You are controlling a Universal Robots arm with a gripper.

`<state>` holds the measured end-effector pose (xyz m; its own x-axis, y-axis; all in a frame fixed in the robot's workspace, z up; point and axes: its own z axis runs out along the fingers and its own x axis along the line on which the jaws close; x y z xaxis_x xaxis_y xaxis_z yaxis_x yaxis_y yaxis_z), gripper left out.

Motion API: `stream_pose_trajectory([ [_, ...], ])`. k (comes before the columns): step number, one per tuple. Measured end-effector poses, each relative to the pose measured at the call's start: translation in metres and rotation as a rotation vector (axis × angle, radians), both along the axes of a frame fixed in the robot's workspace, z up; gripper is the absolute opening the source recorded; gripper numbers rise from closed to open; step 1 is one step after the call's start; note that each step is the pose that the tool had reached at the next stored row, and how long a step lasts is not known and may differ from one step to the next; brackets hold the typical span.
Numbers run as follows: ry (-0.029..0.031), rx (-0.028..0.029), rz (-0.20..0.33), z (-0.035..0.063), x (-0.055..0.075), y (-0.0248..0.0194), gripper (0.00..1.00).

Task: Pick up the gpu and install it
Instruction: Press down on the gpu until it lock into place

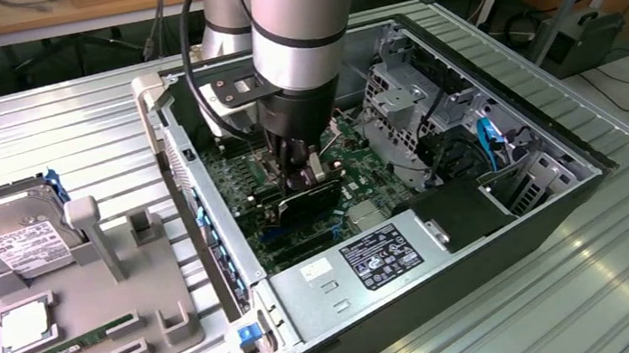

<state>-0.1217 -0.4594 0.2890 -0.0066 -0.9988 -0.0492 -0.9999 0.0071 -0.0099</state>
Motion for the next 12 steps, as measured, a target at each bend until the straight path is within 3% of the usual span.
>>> stream_pose_trajectory([
  [5, -0.0001, -0.0005, 0.0, -0.0084, 0.0, 0.0045, 0.13],
  [12, 0.0, -0.0018, 0.0, -0.0131, 0.0, 0.0051, 0.13],
])
